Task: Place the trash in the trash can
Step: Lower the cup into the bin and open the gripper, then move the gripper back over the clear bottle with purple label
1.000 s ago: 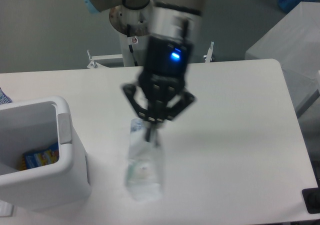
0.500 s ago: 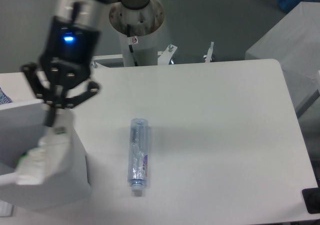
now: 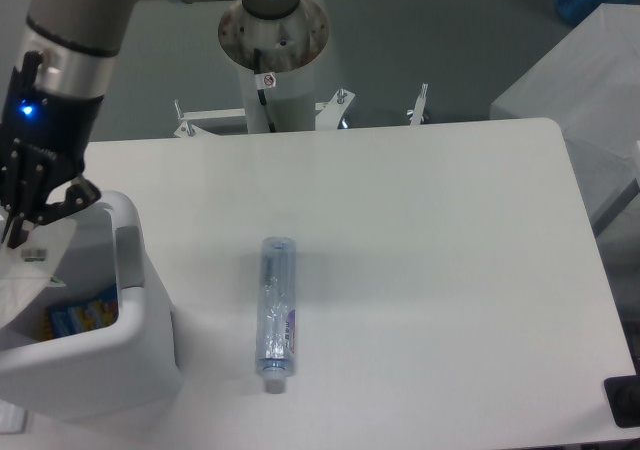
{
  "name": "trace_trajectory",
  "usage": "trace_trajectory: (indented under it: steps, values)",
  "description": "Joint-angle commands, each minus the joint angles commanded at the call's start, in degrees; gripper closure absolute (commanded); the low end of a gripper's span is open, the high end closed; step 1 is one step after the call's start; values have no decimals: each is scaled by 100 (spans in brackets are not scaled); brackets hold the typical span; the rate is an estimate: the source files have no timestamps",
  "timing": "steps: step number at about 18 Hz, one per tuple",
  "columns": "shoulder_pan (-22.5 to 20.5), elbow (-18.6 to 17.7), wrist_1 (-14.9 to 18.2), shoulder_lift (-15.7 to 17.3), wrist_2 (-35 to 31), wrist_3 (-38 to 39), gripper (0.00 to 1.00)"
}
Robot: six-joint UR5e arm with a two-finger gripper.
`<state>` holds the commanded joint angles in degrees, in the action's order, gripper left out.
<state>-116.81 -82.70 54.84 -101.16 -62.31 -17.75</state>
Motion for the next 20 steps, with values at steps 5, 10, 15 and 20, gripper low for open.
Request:
trace_trajectory:
  steps: [5, 10, 15, 20]
  values:
    - [9, 9, -9, -26, 9, 0, 40]
    - [0, 79, 17, -18, 9, 35, 17]
    - [-622, 132, -9, -18, 0, 184, 10]
    - [-1537, -70, -9, -192, 9, 193, 1]
